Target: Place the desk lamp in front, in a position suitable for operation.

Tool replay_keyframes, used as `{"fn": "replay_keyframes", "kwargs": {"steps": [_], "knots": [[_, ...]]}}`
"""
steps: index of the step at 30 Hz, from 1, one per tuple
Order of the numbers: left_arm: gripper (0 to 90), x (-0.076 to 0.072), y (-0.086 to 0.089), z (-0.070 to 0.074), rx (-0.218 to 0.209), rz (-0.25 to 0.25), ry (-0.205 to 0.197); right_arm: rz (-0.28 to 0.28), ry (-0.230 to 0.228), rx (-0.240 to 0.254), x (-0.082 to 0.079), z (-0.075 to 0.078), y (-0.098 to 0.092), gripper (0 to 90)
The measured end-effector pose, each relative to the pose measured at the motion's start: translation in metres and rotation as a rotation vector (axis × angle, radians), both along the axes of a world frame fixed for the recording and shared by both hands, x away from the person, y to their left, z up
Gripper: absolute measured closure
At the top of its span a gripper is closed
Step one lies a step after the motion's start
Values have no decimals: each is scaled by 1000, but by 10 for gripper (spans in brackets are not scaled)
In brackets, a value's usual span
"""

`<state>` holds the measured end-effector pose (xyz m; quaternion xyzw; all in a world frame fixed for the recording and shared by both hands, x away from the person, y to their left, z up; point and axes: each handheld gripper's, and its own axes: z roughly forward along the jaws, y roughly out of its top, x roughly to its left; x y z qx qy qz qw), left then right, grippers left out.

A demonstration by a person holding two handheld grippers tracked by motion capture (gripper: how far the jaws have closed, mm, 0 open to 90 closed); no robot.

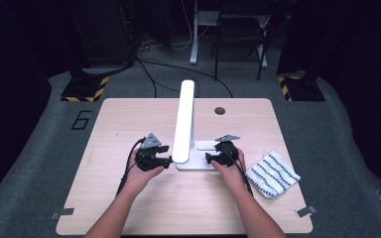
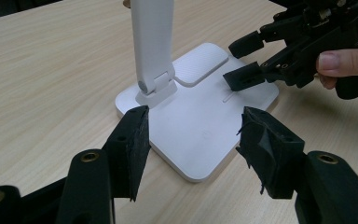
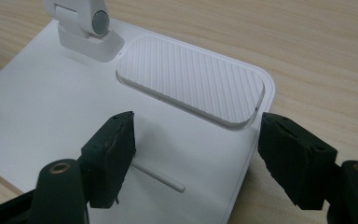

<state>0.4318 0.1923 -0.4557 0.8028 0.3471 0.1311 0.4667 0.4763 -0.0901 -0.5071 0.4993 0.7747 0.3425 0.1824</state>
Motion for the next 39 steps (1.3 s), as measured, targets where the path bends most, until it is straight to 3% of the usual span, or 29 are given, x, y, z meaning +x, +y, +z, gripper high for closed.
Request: {"fn": "replay_keyframes", "kwargs": {"steps": [4,7,9,16,18,20,23,25,29,30,39], "knots": [[426,1,0,0,6,-3,-5,15,-6,4,2,-1,-1,246],[422,1,0,0,5,-2,-8,-8,20,20,1,-1,-2,225],[422,1,-1,0,7,-10,-4,-10,7,19,3,-2,-2,219],[419,1,-2,-1,-3,-1,-10,-16,26,54,4,-4,-4,226],[417,2,-1,-1,14,-12,-28,-17,27,55,4,-4,-4,227],[415,2,-1,-1,15,-14,-29,6,18,43,4,-5,-5,227],[411,2,-2,-1,7,-2,-23,-10,41,59,2,-3,-3,225],[405,2,-2,-1,3,-2,-25,23,19,39,3,-4,-5,224],[402,1,-3,-1,-6,6,-18,13,40,53,0,-3,0,223],[402,1,-3,-1,-8,6,-18,28,20,46,1,-4,0,224],[419,1,-3,-1,6,1,-21,58,5,23,-4,-3,5,226]]}}
